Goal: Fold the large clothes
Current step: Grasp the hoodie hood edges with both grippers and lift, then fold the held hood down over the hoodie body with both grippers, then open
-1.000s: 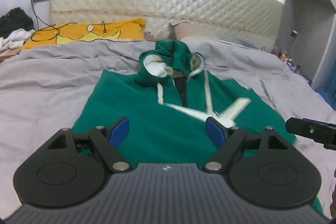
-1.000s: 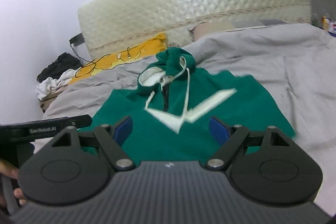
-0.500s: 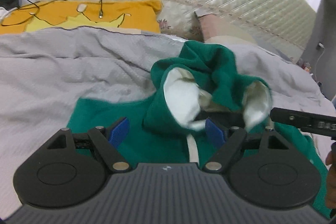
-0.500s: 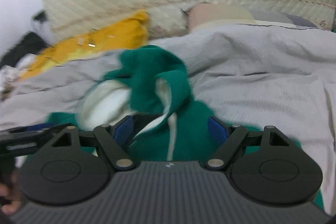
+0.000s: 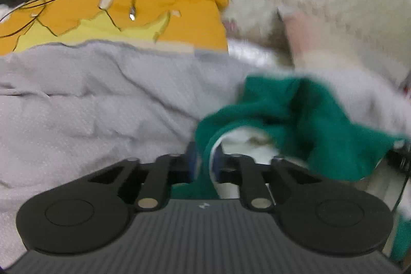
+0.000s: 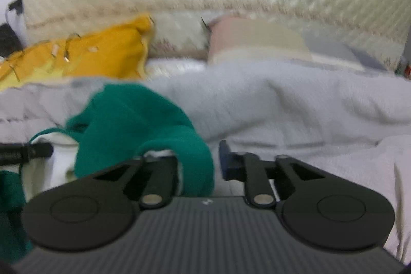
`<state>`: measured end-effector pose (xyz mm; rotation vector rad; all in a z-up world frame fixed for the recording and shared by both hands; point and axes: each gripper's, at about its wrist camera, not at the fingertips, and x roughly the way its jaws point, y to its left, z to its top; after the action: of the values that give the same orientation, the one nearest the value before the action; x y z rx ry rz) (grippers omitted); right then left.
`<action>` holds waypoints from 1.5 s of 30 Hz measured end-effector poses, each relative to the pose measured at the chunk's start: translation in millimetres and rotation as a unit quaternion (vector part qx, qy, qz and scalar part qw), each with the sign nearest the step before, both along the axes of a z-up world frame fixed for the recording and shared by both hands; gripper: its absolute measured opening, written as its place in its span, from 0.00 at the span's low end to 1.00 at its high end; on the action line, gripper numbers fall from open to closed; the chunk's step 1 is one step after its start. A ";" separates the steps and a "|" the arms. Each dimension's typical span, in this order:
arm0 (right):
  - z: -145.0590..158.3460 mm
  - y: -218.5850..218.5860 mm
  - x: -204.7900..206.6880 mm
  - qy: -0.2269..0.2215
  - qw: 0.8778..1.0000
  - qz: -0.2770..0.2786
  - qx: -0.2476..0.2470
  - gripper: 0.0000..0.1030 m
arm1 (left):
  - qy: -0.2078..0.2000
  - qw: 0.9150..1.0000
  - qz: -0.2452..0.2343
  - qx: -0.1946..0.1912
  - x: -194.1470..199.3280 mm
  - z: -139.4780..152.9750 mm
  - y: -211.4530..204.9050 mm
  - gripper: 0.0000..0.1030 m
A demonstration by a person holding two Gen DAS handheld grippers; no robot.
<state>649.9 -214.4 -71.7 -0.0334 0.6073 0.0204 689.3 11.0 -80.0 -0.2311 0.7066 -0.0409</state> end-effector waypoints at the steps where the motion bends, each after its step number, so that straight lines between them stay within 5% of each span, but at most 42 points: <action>1: 9.1 -0.2 -5.7 -0.014 1.000 0.006 0.007 0.09 | -0.009 1.000 0.004 -0.013 -3.7 8.8 7.1 0.07; 8: 76.2 -20.2 -67.3 -0.065 0.992 0.010 0.104 0.06 | -0.073 0.993 0.001 -0.094 -58.6 82.4 59.2 0.05; 18: 128.4 -29.9 -237.5 -0.158 0.977 0.030 0.139 0.06 | -0.202 0.975 -0.051 -0.079 -257.6 143.6 89.3 0.05; 23: 116.8 -25.0 -324.7 -0.165 0.977 0.039 0.133 0.06 | -0.215 0.971 -0.063 -0.088 -374.4 122.7 84.8 0.05; 28: 82.7 -24.6 -385.4 -0.121 0.983 0.037 0.131 0.06 | -0.176 0.975 -0.053 -0.123 -450.4 64.0 74.7 0.05; 32: 45.0 -23.7 -409.3 -0.078 0.990 0.031 0.112 0.08 | -0.114 0.980 -0.030 -0.163 -469.3 13.7 72.7 0.05; 37: 3.3 -30.3 -414.4 0.005 0.993 0.015 0.113 0.10 | -0.004 0.995 -0.013 -0.096 -458.9 -27.4 60.6 0.05; 41: 7.9 -23.1 -425.2 0.033 0.993 0.043 0.103 0.14 | -0.002 0.992 -0.012 -0.124 -467.8 -28.6 72.0 0.07; 42: 11.8 -22.8 -427.0 0.030 0.994 0.050 0.097 0.17 | -0.006 0.992 -0.014 -0.128 -471.6 -25.7 74.2 0.12; 45: 21.3 -23.3 -435.7 0.020 0.993 0.066 0.093 0.21 | -0.031 0.990 -0.010 -0.139 -484.9 -13.2 82.7 0.54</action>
<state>214.2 -237.7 -50.4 0.1088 0.6413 0.2054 204.5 93.6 -93.3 -0.4888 0.6395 -0.1651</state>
